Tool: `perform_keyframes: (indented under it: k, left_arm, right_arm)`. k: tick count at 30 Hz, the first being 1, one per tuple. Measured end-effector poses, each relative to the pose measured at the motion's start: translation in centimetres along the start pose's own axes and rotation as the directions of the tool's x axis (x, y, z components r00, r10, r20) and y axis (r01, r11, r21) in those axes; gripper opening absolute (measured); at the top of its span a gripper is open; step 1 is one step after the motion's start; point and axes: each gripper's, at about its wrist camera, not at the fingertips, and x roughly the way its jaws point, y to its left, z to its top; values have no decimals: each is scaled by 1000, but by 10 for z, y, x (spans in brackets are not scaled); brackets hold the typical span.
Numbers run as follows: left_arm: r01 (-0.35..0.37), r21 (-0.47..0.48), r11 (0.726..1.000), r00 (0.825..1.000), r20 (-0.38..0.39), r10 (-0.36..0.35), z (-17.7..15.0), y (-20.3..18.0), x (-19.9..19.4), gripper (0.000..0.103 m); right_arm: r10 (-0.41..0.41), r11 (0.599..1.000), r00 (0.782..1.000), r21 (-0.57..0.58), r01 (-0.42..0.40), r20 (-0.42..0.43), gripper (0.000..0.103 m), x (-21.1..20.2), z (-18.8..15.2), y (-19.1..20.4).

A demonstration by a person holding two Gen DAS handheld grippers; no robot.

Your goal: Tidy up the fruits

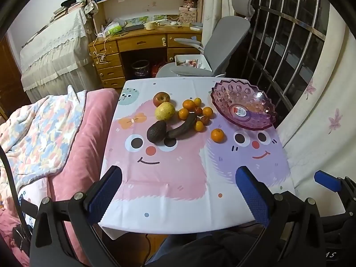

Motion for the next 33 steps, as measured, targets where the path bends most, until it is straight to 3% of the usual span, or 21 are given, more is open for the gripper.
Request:
perform_keyframes:
  k: [33]
  left_arm:
    - [13,-8,1000,1000,-18,-13,6,7,8,101]
  right_arm:
    - [-2,1000,1000,1,2,-7,103,2,1,4]
